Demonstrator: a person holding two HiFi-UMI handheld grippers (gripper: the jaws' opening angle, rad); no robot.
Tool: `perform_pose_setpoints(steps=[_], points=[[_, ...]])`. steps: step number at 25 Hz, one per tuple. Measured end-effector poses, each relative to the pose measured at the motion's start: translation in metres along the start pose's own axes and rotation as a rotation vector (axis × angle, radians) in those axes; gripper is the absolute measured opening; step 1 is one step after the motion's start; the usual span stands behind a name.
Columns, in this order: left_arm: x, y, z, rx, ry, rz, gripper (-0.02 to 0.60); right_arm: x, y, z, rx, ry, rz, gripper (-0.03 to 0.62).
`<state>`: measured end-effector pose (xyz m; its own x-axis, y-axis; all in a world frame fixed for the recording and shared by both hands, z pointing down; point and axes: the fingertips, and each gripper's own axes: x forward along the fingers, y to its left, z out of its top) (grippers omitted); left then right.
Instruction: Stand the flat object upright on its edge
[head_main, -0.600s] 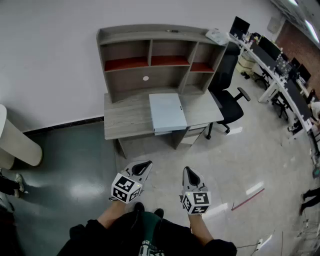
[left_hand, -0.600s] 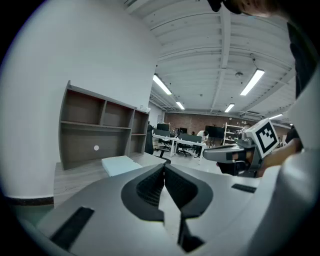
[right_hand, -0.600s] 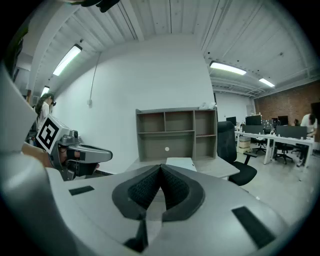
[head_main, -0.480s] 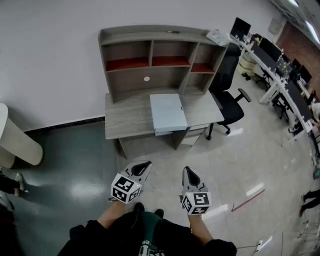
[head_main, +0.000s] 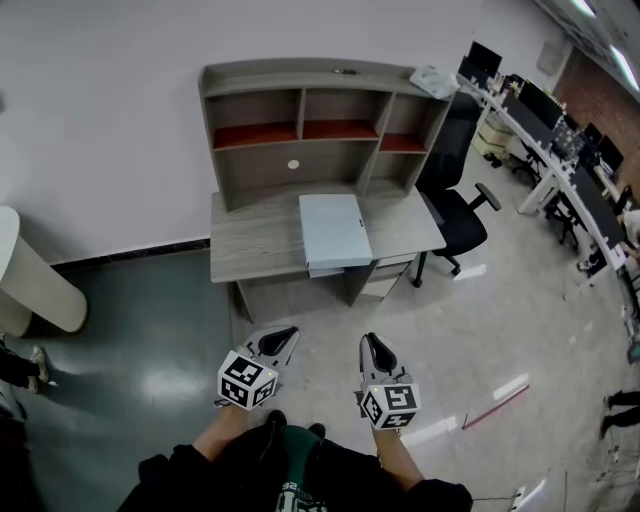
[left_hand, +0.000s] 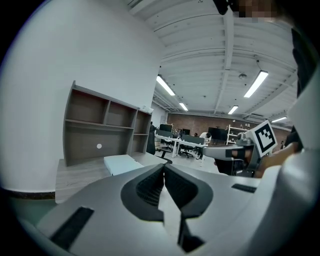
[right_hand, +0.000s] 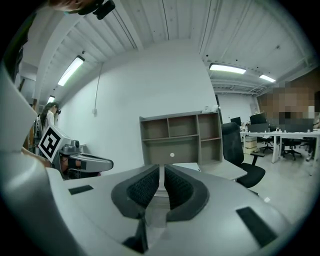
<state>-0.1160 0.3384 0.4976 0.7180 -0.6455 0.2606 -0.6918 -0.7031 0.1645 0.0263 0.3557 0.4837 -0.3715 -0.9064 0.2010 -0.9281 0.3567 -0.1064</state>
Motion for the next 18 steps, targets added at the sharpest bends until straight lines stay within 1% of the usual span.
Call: perform_pose_setpoints(steps=[7, 13, 16, 18], points=[[0.003, -0.007, -0.001, 0.002, 0.013, -0.005, 0.014, -0.005, -0.004, 0.003, 0.013, -0.011, 0.015, 0.037], [0.005, -0.014, -0.009, -0.005, 0.029, 0.024, 0.012, -0.018, -0.012, -0.001, 0.023, -0.007, 0.030, 0.037], [0.008, -0.024, -0.011, -0.024, 0.028, 0.026, 0.012, -0.027, -0.018, -0.005, 0.033, -0.002, 0.040, 0.037], [0.008, -0.031, -0.011, -0.019, 0.028, 0.030, 0.012, -0.032, -0.022, -0.005, 0.037, 0.000, 0.046, 0.037]])
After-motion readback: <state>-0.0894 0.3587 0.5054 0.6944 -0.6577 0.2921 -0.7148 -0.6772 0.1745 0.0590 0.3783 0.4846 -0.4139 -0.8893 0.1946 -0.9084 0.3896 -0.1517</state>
